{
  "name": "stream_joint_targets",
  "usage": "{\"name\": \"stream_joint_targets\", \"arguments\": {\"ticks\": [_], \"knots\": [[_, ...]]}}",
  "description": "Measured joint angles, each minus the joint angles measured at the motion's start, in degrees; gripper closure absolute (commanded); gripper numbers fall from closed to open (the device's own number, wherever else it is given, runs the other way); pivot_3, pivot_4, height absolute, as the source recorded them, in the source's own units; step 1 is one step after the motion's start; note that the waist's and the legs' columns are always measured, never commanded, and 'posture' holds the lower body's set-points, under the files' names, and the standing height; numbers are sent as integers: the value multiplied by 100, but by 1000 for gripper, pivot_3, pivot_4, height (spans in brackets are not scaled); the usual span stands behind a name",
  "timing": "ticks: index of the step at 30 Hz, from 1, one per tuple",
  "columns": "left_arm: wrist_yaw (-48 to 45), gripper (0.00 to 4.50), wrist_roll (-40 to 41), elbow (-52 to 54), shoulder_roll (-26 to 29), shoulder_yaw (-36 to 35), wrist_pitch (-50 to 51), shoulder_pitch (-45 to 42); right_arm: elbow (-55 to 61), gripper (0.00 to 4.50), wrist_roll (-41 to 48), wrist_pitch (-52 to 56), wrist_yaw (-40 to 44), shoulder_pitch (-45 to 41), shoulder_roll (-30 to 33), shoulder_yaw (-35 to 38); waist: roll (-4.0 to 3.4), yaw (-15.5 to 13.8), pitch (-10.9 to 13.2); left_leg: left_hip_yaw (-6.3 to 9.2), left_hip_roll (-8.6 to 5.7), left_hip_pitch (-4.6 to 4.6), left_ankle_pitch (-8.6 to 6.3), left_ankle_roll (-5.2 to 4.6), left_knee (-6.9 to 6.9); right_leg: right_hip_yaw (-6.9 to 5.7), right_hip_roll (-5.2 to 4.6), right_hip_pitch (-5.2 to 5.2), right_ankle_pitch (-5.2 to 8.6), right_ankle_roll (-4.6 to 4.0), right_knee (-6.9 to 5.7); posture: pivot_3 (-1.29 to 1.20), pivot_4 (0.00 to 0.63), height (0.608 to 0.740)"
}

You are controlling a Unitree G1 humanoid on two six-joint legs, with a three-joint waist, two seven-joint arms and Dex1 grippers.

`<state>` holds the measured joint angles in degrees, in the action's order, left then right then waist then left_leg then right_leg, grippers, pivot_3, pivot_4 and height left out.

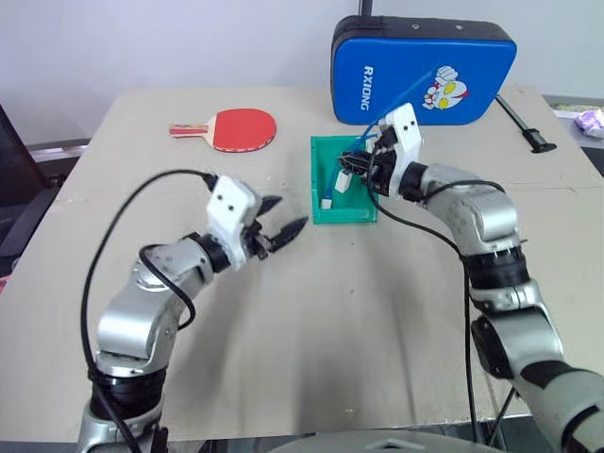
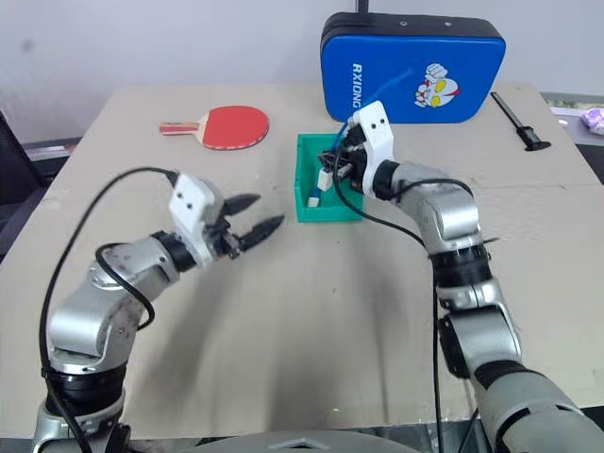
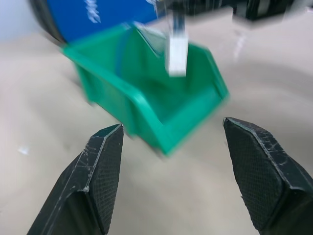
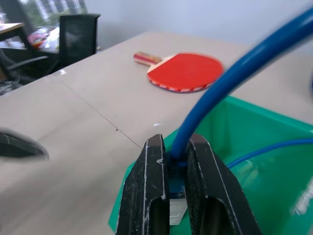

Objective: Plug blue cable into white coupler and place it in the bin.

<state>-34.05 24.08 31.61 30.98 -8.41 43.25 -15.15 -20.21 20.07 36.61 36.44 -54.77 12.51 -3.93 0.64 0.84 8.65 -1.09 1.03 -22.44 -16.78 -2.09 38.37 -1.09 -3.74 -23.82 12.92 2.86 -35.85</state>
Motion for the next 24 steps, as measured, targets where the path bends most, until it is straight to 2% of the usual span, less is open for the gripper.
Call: {"name": "stream_joint_targets", "arguments": {"ticks": [2, 3, 6, 10, 11, 13, 16, 17, 19, 24], "knots": [[103, 1168, 61, 69, 12, -12, 150, -30, -704, 3715, -142, -251, 95, -310, -14, -1, 0, 3, 0, 1, 0, -7, 0, 1, -5, -2, 1, -4, 0, 1, -1, 0, 150, 728], [165, 1168, 95, 101, 17, -12, 219, -25, -1049, 3461, -189, -383, 185, -447, -25, -2, 0, 5, 0, 2, 1, -17, 0, 1, -5, -4, 1, -12, 0, 1, -2, 0, 150, 728], [430, 1168, 226, 162, -102, -70, 378, -44, -1784, 1868, -309, -802, 256, -743, -120, 15, 0, 7, 1, 3, 3, -32, 1, 3, -6, -7, 0, -23, 0, 2, -2, 0, 150, 728], [558, 1168, 318, 168, -102, -79, 430, -40, -1897, 47, -359, -1004, 358, -814, -71, 58, 0, -5, 1, 4, 2, -33, 2, 5, -3, -10, -2, -23, 0, 2, -2, 0, 150, 728], [570, 1168, 318, 176, -96, -70, 430, -35, -1784, 47, -355, -951, 440, -779, 16, 59, 0, -9, 1, 4, 1, -34, 2, 6, -2, -10, -3, -22, -1, 2, -2, 0, 150, 728], [593, 1168, 319, 296, -89, -46, 416, 68, -856, 47, -227, -604, 650, -331, 416, 74, 0, -48, 0, 16, -3, -36, 2, 7, 0, -19, -10, -17, -1, 2, -2, 0, 150, 728], [664, 528, 324, 378, -106, -55, 410, 231, 382, 0, 75, -70, 830, 446, 893, 255, 1, -66, 0, 18, -6, -38, 2, 7, -1, -28, -20, -16, -1, 3, -1, 0, 150, 728], [682, 103, 377, 409, -141, -85, 396, 294, 965, 0, 204, 118, 903, 886, 1108, 293, 1, -74, 0, 20, -6, -38, 2, 6, -1, -31, -22, -15, -1, 3, -1, 0, 150, 728], [680, 42, 476, 570, -173, -173, 354, 546, 1845, 0, 460, 346, 1029, 1844, 1487, 492, 2, -85, 0, 21, -6, -38, 2, 6, -2, -33, -24, -15, 0, 3, -1, 0, 150, 728], [762, 42, 308, 730, -140, -202, -3, 1166, 2719, 0, 618, 2, 1509, 3529, 2389, 959, 0, -75, 1, 6, -7, -13, -2, -3, 5, -17, -21, -10, 0, 3, -2, 0, 150, 728]]}}
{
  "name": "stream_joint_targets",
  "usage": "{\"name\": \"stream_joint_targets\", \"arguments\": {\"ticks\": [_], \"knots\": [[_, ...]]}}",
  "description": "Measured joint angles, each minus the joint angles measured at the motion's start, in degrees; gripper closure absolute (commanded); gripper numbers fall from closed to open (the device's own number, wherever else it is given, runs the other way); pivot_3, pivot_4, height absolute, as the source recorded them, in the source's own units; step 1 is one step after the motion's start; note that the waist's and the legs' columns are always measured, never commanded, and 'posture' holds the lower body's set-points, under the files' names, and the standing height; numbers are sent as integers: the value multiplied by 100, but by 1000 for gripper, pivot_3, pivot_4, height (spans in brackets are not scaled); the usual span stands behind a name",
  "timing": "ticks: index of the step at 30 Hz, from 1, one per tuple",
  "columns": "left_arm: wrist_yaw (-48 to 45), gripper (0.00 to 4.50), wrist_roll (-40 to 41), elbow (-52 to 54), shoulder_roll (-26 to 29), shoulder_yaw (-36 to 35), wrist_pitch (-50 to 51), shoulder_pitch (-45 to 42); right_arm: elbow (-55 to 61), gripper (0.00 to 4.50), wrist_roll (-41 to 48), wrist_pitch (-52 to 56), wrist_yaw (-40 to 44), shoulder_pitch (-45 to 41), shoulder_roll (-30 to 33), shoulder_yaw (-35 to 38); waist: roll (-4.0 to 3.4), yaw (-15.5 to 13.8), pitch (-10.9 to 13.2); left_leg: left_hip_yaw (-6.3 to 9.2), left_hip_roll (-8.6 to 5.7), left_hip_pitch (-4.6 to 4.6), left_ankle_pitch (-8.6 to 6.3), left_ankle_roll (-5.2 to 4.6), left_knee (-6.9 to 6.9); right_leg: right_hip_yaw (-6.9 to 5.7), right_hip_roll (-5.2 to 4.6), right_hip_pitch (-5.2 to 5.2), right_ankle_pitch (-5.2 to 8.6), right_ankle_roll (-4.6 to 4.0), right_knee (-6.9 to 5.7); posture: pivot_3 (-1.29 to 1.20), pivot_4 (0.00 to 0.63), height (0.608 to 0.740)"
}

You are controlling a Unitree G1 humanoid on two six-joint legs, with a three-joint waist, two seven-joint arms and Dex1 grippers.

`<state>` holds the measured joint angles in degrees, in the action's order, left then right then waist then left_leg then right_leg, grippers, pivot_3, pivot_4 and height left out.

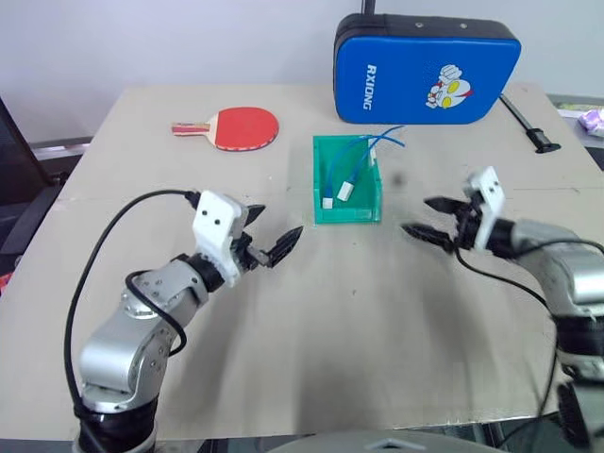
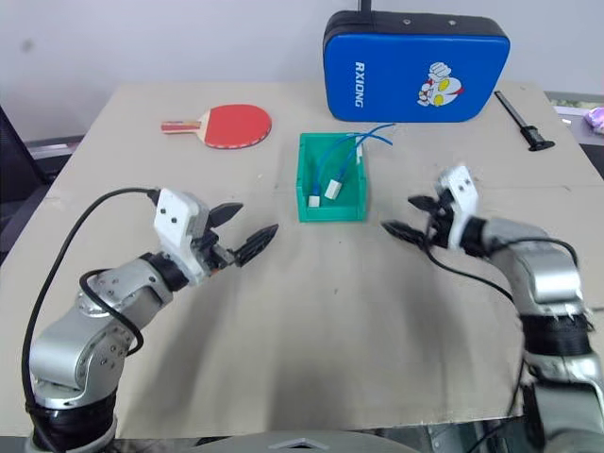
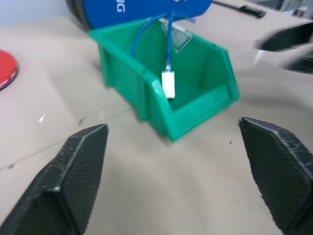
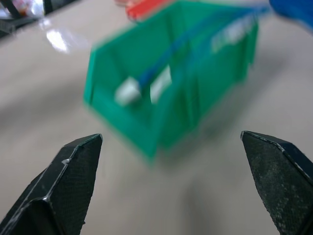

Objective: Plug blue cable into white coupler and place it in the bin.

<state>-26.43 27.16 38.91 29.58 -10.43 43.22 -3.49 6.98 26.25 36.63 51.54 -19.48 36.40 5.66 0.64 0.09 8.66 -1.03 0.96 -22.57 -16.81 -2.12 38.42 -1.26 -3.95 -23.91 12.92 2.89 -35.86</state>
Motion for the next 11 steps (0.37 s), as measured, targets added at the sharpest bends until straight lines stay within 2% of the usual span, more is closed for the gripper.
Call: {"name": "stream_joint_targets", "arguments": {"ticks": [2, 5, 8, 11], "knots": [[-15, 42, -75, 86, -20, -16, -273, 515, 59, 0, -35, -552, 237, 688, 162, 275, 3, 4, -1, -1, 3, 31, -11, -20, -1, 4, 4, 28, 1, -1, -2, 0, 150, 728], [-180, 42, -312, 133, -48, 5, -808, 1728, -307, 0, -64, -1862, 684, 1696, -23, 711, 5, 31, -1, -24, 11, 72, -13, -21, -8, 38, 17, 51, 3, -3, -3, 0, 150, 728], [-384, 42, -536, 18, -90, 45, -1384, 2488, -833, 0, -117, -2806, 1166, 2196, -85, 774, 4, 36, 1, -33, 15, 74, -13, -22, -3, 47, 22, 50, 16, -27, -3, 0, 150, 728], [-495, 42, -729, -203, -131, 55, -1877, 2801, -1217, 0, -181, -3446, 1475, 2342, -92, 771, 4, 30, 1, -35, 16, 85, -11, -24, 8, 52, 26, 57, 7, -40, -5, 0, 150, 728]]}}
